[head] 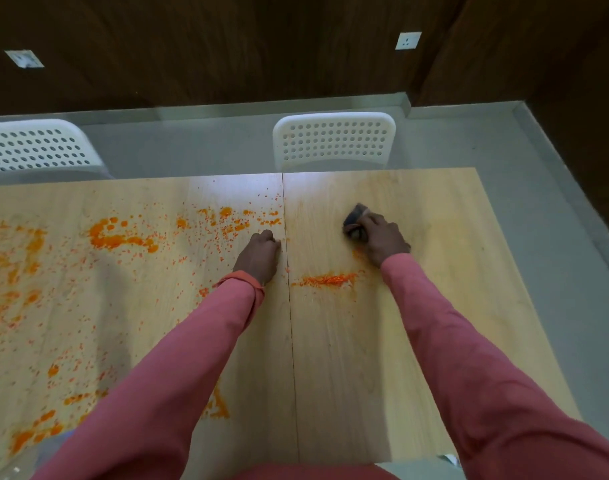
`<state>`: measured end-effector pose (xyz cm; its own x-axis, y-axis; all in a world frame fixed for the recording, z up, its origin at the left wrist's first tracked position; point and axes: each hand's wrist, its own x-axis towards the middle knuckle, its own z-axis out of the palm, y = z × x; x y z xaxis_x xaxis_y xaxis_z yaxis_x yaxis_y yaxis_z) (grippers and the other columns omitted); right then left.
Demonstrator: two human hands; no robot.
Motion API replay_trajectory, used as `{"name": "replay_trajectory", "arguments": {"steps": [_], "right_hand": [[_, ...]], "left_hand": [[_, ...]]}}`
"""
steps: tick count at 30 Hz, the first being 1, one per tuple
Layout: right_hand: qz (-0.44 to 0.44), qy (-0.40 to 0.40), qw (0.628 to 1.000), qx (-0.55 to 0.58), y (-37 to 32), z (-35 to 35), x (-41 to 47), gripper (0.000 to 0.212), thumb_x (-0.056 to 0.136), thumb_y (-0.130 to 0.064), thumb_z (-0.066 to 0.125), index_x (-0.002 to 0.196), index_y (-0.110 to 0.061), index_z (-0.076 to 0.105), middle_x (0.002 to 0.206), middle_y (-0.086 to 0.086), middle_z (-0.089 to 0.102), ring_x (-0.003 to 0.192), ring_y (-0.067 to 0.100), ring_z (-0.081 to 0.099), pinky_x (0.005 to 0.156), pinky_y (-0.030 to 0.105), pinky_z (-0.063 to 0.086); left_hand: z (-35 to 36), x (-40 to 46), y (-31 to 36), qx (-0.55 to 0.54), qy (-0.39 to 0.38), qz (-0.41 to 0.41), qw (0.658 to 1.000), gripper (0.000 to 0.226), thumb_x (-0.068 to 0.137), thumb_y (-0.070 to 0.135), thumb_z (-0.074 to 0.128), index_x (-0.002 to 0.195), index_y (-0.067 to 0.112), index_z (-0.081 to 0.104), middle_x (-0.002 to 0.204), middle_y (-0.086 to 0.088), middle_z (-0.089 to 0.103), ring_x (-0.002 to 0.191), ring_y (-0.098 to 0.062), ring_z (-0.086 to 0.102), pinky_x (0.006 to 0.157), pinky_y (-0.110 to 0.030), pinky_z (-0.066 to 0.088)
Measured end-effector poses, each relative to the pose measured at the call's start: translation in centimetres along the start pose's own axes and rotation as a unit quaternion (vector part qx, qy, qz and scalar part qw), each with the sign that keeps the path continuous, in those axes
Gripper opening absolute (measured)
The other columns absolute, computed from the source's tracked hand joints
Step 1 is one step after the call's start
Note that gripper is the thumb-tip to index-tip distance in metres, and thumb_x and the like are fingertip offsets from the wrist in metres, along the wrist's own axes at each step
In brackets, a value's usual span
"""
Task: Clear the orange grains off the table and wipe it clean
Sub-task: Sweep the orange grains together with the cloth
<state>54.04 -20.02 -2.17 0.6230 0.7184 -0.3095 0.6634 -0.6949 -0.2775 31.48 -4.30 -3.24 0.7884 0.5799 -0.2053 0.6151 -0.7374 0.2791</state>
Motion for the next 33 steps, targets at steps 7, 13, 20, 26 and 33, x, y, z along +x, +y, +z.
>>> {"name": "replay_trajectory", "arguments": {"steps": [7, 13, 20, 26, 33], "right_hand": [[-0.146, -0.041, 0.988, 0.019, -7.7, 4.2, -5.2, 0.047, 0.096, -0.010, 0.047, 0.137, -0.032, 0.053, 0.151, 0.001, 0.044, 0.122, 0.034, 0.053, 0.100, 0.047, 0.047], [-0.018, 0.100, 0.988, 0.113, -0.8, 1.9, -4.6, 0.061, 0.084, 0.001, 0.047, 0.127, -0.040, 0.061, 0.145, -0.005, 0.050, 0.115, 0.035, 0.056, 0.101, 0.043, 0.048], [0.103, 0.047, 0.993, 0.015, -1.7, 4.0, -6.8, 0.044, 0.099, -0.014, 0.039, 0.140, -0.027, 0.048, 0.149, 0.007, 0.043, 0.121, 0.039, 0.047, 0.100, 0.050, 0.047], [-0.012, 0.020, 0.999, 0.041, -12.0, 7.0, -8.3, 0.047, 0.094, -0.013, 0.052, 0.138, -0.027, 0.052, 0.145, 0.008, 0.048, 0.117, 0.039, 0.054, 0.097, 0.043, 0.050], [0.098, 0.119, 0.982, 0.110, -5.6, 4.6, -8.7, 0.034, 0.101, -0.026, 0.044, 0.131, -0.038, 0.057, 0.131, 0.011, 0.056, 0.105, 0.039, 0.062, 0.093, 0.040, 0.050]], "left_hand": [[-0.1, -0.6, -0.5, 0.005, -0.004, 0.018, 1.000, 0.040, 0.092, 0.003, 0.053, 0.132, 0.007, 0.056, 0.130, -0.013, 0.050, 0.118, -0.029, 0.046, 0.098, -0.038, 0.047], [0.0, -2.4, -1.2, 0.000, -0.021, 0.015, 1.000, 0.046, 0.091, 0.004, 0.054, 0.137, 0.006, 0.051, 0.142, -0.011, 0.046, 0.126, -0.028, 0.047, 0.104, -0.038, 0.045], [-0.4, -4.3, -1.3, 0.003, -0.036, 0.009, 0.999, 0.045, 0.089, 0.004, 0.054, 0.134, 0.006, 0.054, 0.143, -0.010, 0.047, 0.122, -0.029, 0.053, 0.100, -0.039, 0.048], [-0.3, -6.5, -1.4, -0.033, -0.055, -0.001, 0.998, 0.057, 0.087, 0.018, 0.056, 0.143, 0.012, 0.044, 0.151, -0.006, 0.038, 0.131, -0.025, 0.045, 0.106, -0.037, 0.043], [0.7, -10.0, -2.8, -0.017, -0.060, -0.020, 0.998, 0.092, 0.081, 0.047, 0.071, 0.153, 0.015, 0.023, 0.158, -0.006, 0.024, 0.147, -0.025, 0.016, 0.120, -0.038, 0.016]]}}
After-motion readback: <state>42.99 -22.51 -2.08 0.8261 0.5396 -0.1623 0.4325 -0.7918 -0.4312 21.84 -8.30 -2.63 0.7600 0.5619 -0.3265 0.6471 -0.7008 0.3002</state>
